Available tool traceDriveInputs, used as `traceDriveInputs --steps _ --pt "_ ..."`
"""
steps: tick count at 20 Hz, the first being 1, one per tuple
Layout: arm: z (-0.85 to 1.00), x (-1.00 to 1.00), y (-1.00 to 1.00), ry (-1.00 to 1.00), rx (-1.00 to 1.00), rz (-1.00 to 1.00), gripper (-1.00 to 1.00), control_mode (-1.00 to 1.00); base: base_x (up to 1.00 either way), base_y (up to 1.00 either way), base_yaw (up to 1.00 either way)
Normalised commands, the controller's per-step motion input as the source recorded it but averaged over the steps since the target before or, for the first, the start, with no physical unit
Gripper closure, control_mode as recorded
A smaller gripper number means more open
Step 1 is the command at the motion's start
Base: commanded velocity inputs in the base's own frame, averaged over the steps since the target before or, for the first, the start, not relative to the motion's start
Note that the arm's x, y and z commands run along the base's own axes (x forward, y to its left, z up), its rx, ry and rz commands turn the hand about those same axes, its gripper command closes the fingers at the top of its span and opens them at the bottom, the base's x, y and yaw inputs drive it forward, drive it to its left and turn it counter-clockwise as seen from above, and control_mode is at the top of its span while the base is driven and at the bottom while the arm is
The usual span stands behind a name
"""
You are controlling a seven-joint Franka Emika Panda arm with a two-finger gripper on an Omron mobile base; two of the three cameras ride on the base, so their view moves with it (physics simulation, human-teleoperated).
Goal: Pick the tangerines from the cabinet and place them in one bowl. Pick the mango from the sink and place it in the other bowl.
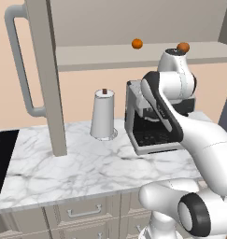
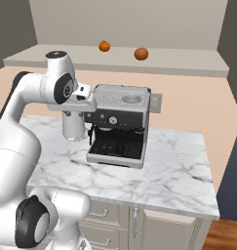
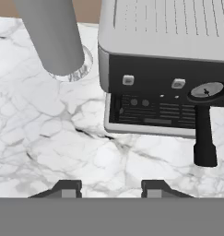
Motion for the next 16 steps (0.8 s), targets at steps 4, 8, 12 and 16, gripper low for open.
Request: traceDriveInputs --steps 4,8,12,16 --pt "0.05 -0.04 0.00 0.00 0.00 0.00 -1.00 -1.00 0.00 0.00 0.00" --pt "0.13 -0.12 -0.03 -0.01 0.00 0.00 -1.00 -1.00 0.00 0.00 0.00" --pt "0.20 -0.14 -0.14 -0.04 0.03 0.02 -1.00 -1.00 0.00 0.00 0.00" --pt "0.19 -0.09 -0.20 -0.07 0.04 0.00 -1.00 -1.00 0.00 0.00 0.00"
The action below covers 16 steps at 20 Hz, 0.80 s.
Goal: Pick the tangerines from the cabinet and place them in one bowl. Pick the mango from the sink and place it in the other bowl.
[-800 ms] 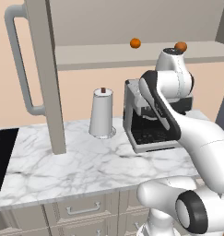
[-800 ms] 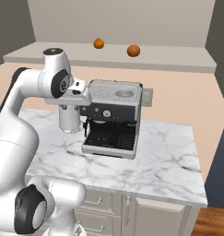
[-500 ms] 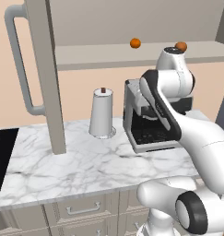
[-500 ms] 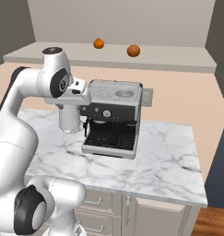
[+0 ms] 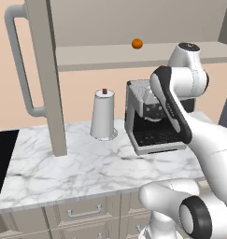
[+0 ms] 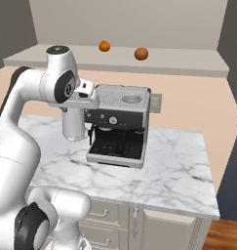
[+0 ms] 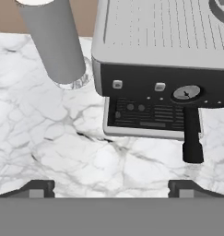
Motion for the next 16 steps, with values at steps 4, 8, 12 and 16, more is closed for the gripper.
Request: traceDriveInputs --steps 4,8,12,16 --pt "0.19 -0.04 -0.20 -0.07 0.05 0.00 -1.00 -1.00 0.00 0.00 0.00" --pt "0.27 -0.03 -0.19 -0.10 0.03 0.00 -1.00 -1.00 0.00 0.00 0.00" --pt "0.27 0.00 -0.15 -0.12 0.02 0.00 -1.00 -1.00 0.00 0.00 0.00" --pt "0.30 0.00 -0.12 -0.17 0.01 0.00 -1.00 -1.00 0.00 0.00 0.00"
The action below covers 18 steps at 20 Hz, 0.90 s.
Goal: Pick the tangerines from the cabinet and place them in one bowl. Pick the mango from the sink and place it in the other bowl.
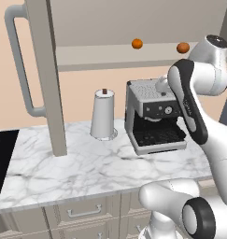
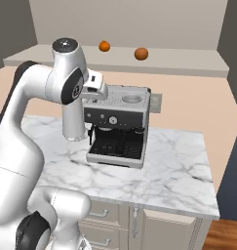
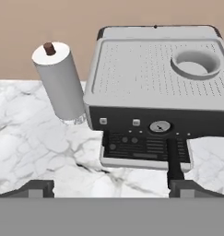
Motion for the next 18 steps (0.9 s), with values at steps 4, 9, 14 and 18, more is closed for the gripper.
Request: traceDriveInputs --steps 4,9,14,18 --pt "0.30 0.00 -0.05 -0.13 0.00 0.00 -1.00 -1.00 0.00 0.00 0.00" --pt "0.34 0.00 -0.04 -0.09 0.00 0.00 -1.00 -1.00 0.00 0.00 0.00" --pt "0.33 0.00 -0.08 -0.03 0.00 0.00 -1.00 -1.00 0.00 0.00 0.00" --pt "0.31 0.00 -0.12 -0.01 0.00 0.00 -1.00 -1.00 0.00 0.00 0.00"
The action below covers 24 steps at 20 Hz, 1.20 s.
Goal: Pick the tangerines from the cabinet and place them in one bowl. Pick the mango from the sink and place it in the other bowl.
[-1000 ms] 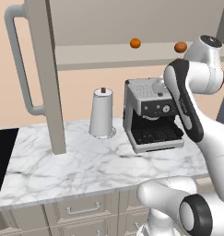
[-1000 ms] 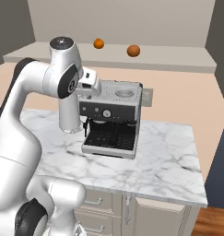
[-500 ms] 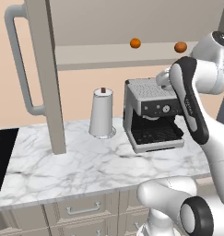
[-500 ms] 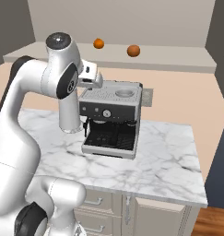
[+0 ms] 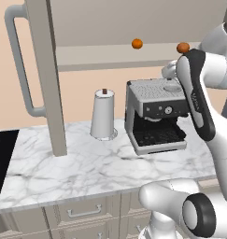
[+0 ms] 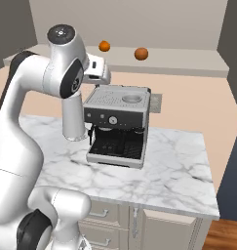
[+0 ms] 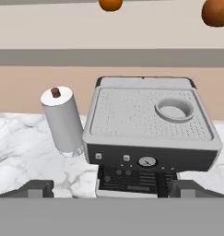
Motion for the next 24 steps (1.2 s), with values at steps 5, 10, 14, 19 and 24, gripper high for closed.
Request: traceDriveInputs --steps 5,10,14,19,24 --pt "0.29 0.00 -0.21 -0.01 0.00 0.00 -1.00 -1.00 0.00 0.00 0.00" --pt "0.20 0.00 -0.29 -0.01 -0.03 0.00 -1.00 -1.00 0.00 0.00 0.00" --pt "0.18 0.00 -0.25 -0.04 -0.03 0.00 -1.00 -1.00 0.00 0.00 0.00" --pt "0.10 0.00 -0.14 -0.10 -0.05 0.00 -1.00 -1.00 0.00 0.00 0.00" --pt "0.06 0.06 -0.15 -0.13 -0.07 0.00 -1.00 -1.00 0.00 0.00 0.00"
